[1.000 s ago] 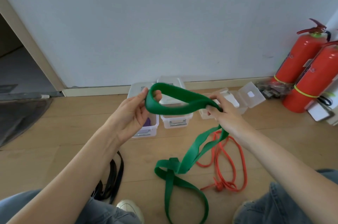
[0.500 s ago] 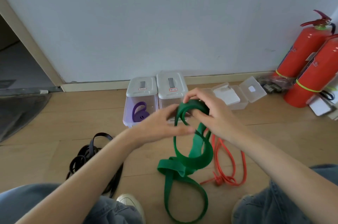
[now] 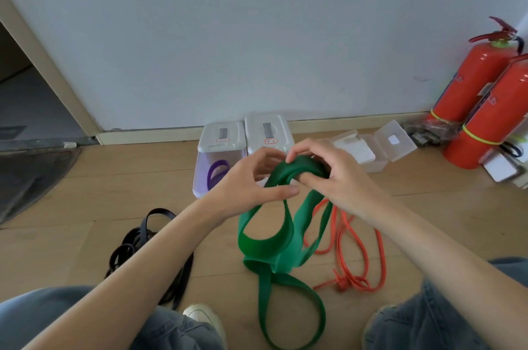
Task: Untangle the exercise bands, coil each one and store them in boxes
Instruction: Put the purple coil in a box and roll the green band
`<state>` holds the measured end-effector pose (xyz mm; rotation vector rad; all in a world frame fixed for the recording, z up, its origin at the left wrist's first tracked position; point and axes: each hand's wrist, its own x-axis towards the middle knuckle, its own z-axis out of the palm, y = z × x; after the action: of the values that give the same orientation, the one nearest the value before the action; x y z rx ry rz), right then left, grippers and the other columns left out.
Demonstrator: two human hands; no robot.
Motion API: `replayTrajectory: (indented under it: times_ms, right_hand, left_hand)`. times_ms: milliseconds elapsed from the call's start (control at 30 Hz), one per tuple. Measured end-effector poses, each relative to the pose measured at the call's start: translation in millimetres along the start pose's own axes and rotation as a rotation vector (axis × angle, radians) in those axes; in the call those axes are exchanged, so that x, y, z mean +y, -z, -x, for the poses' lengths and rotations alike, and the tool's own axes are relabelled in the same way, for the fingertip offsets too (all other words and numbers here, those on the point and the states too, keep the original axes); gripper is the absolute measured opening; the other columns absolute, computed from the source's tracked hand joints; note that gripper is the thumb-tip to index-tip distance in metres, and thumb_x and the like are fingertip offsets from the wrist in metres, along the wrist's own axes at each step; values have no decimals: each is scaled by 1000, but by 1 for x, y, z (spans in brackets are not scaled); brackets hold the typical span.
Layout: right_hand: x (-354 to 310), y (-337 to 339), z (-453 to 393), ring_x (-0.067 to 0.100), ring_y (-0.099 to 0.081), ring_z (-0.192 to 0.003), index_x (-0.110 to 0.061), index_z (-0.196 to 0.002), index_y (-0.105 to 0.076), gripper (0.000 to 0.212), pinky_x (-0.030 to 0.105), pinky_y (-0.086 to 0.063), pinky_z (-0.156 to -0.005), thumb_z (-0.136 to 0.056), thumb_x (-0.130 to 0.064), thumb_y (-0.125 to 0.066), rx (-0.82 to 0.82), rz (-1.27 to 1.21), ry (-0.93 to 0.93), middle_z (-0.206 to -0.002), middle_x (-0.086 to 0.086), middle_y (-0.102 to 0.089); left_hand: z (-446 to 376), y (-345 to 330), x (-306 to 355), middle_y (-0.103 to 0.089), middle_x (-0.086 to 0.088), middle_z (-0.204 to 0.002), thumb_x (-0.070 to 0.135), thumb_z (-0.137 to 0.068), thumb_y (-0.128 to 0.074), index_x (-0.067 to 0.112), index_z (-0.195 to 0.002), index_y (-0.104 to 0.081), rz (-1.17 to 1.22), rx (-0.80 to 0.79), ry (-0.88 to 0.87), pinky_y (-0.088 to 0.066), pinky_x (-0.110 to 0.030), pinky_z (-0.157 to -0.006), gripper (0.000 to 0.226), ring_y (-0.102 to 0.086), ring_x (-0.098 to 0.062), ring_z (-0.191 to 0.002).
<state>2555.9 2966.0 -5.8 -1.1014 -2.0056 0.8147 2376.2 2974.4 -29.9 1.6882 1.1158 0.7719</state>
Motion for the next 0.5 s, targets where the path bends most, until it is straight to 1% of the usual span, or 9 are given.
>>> replayTrajectory:
  times_ms: [67, 100, 167, 200, 233, 300, 367, 433, 500]
  right_hand:
    - [-1, -1, -1, 21, -61, -76, -25, -92, -60, 30, 33, -48, -71, -81, 2, -61, 14, -26, -5, -86, -11, -66]
    - [0, 1, -2, 23, -62, -79, -26, -91, -61, 30, 33, -48, -74, -81, 2, -60, 39, -48, -21, -87, -7, -67]
    - [5, 11, -3, 21, -62, -83, -27, -90, -62, 29, 29, -49, -76, -83, 1, -59, 143, -116, -68, -88, -1, -68]
    - [7, 16, -4, 20, -62, -83, -27, -89, -62, 27, 26, -49, -75, -83, 0, -59, 196, -154, -92, -88, 1, -67]
    - [10, 19, -4, 17, -61, -82, -27, -88, -61, 26, 23, -48, -73, -84, -2, -59, 230, -178, -110, -88, 2, -67]
    - [16, 23, -4, 8, -58, -76, -29, -88, -60, 23, 12, -44, -66, -86, -6, -60, 227, -168, -139, -89, 2, -66]
    - [21, 24, -4, 2, -57, -73, -31, -87, -57, 23, 7, -41, -63, -86, -8, -61, 133, -115, -200, -87, -1, -65]
    - [24, 21, -4, 10, -59, -77, -32, -89, -52, 29, 14, -44, -67, -84, -6, -64, -78, -16, -264, -84, -3, -65]
    - [26, 12, -1, 14, -63, -82, -33, -94, -48, 32, 24, -51, -75, -82, -10, -67, -336, 80, -338, -88, -6, -66]
  left_hand:
    - [2, -5, 1, -68, -7, -94, 29, -67, -73, 21, -102, -60, 14, -15, -15, -51, -42, -91, 38, -65, -27, -93]
    - [3, -6, -1, -66, -10, -92, 20, -71, -71, 20, -102, -59, 2, -37, -13, -51, -43, -91, 33, -63, -32, -92]
    - [6, -6, -7, -63, -13, -89, 12, -76, -69, 20, -99, -55, -106, -102, 14, -52, -37, -85, 28, -63, -28, -84]
    - [7, -4, -10, -60, -11, -82, 11, -78, -68, 21, -94, -53, -166, -112, 34, -51, -33, -76, 23, -60, -21, -73]
    - [8, -1, -13, -57, -7, -76, 11, -79, -67, 23, -87, -52, -202, -96, 46, -47, -28, -67, 21, -55, -14, -64]
    - [8, 10, -10, -57, -3, -73, 9, -82, -61, 24, -83, -51, -180, -34, 63, -43, -25, -63, 18, -53, -10, -62]
    - [7, 24, -3, -59, -3, -73, 9, -87, -52, 22, -91, -58, -51, 64, 88, -47, -26, -66, 15, -56, -11, -62]
    - [6, 35, 5, -55, 2, -65, 12, -91, -48, 23, -102, -61, 65, 183, 74, -45, -27, -64, 20, -52, -12, -59]
    - [4, 33, 11, -52, 5, -65, 12, -91, -49, 26, -103, -59, 87, 251, 18, -41, -27, -63, 21, -46, -14, -61]
